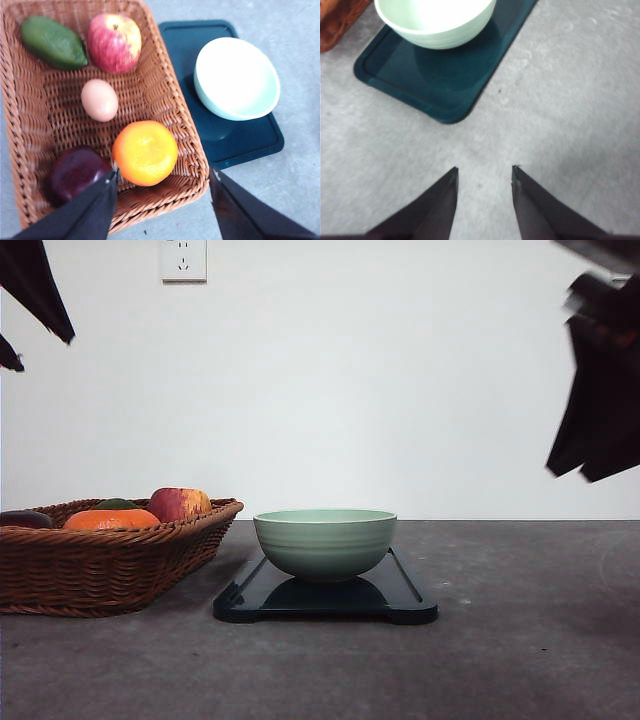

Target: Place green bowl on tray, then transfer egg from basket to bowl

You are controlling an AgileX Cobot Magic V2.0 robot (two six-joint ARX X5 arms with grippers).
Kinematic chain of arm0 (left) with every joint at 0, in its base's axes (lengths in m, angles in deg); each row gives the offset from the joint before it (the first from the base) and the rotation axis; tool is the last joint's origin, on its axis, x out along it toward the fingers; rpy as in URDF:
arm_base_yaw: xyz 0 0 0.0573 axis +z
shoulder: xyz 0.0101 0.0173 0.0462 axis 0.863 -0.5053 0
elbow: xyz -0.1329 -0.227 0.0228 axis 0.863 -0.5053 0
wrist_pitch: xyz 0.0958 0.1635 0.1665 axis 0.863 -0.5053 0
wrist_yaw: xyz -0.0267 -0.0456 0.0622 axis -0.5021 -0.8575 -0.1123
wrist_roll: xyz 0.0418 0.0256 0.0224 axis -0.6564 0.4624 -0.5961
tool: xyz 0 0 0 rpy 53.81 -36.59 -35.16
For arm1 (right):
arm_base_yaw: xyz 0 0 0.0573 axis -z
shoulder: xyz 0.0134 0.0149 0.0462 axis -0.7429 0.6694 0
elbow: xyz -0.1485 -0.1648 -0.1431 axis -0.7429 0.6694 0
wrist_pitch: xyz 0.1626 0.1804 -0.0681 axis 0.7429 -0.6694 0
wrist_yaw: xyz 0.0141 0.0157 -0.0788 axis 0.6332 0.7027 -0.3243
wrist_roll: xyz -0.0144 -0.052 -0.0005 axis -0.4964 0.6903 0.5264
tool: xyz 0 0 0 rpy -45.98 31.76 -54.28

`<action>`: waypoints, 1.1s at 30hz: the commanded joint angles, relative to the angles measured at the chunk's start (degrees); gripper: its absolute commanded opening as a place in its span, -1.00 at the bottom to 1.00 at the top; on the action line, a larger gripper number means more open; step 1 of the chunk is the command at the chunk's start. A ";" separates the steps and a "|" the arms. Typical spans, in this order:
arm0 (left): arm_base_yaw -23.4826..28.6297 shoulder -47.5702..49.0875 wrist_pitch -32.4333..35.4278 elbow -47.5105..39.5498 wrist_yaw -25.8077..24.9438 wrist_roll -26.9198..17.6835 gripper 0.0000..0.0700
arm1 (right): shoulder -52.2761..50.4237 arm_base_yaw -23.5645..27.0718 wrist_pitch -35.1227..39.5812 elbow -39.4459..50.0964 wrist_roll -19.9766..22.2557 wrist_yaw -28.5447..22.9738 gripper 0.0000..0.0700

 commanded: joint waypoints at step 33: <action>-0.99 -40.68 8.78 17.74 8.19 -1.05 0.45 | -7.69 -0.35 1.35 -0.24 -5.71 -0.03 -0.40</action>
